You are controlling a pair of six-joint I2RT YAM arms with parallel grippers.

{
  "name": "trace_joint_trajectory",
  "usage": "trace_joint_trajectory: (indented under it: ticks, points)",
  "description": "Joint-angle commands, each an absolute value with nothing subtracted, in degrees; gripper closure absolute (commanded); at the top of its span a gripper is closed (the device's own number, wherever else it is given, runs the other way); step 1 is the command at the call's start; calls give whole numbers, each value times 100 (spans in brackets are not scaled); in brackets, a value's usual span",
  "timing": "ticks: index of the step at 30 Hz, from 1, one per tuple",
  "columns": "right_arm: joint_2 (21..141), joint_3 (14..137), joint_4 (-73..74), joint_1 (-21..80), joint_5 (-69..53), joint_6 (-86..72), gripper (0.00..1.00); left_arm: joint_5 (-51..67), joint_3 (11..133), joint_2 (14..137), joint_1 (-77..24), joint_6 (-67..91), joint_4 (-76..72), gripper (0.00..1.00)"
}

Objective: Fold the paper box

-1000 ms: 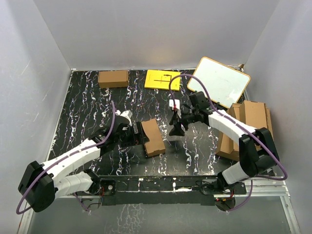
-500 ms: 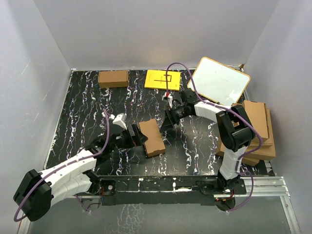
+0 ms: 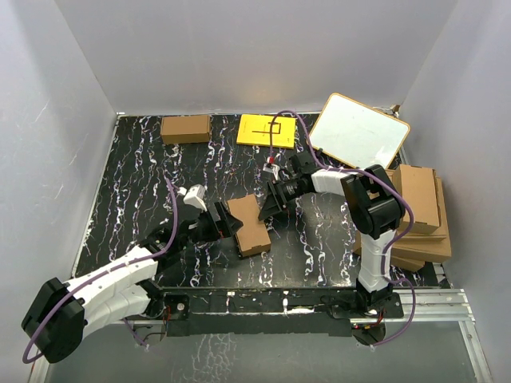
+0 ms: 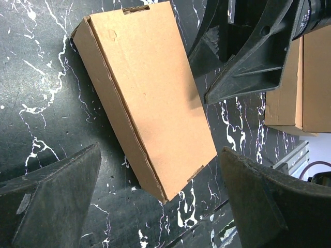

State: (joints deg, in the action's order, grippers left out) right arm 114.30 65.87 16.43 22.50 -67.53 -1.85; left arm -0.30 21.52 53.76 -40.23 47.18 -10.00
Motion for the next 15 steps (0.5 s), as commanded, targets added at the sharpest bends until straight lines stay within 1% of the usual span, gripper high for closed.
trace_joint_trajectory:
  ticks: [1, 4, 8, 12, 13, 15]
  points:
    - [11406, 6791, 1389, 2277, -6930, -334, 44, -127, 2032, 5230, -3999, 4792, -1108, 5]
    - [11437, 6744, 1389, 2243, -6867, -318, 48, -101, 1959, 5231, -3992, 4844, -1199, 5]
    - [11527, 6685, 1388, 2101, -6900, -315, 55, -61, 1909, 5251, -3996, 4906, -1305, 5]
    - [11531, 6600, 1380, 1950, -6925, -318, 58, -15, 1835, 5297, -3998, 5001, -1486, 5]
    - [11536, 6587, 1378, 1931, -6929, -312, 61, -3, 1821, 5313, -3998, 5027, -1543, 5]
    - [11561, 6562, 1380, 1876, -6935, -308, 62, 23, 1798, 5344, -3998, 5072, -1607, 5]
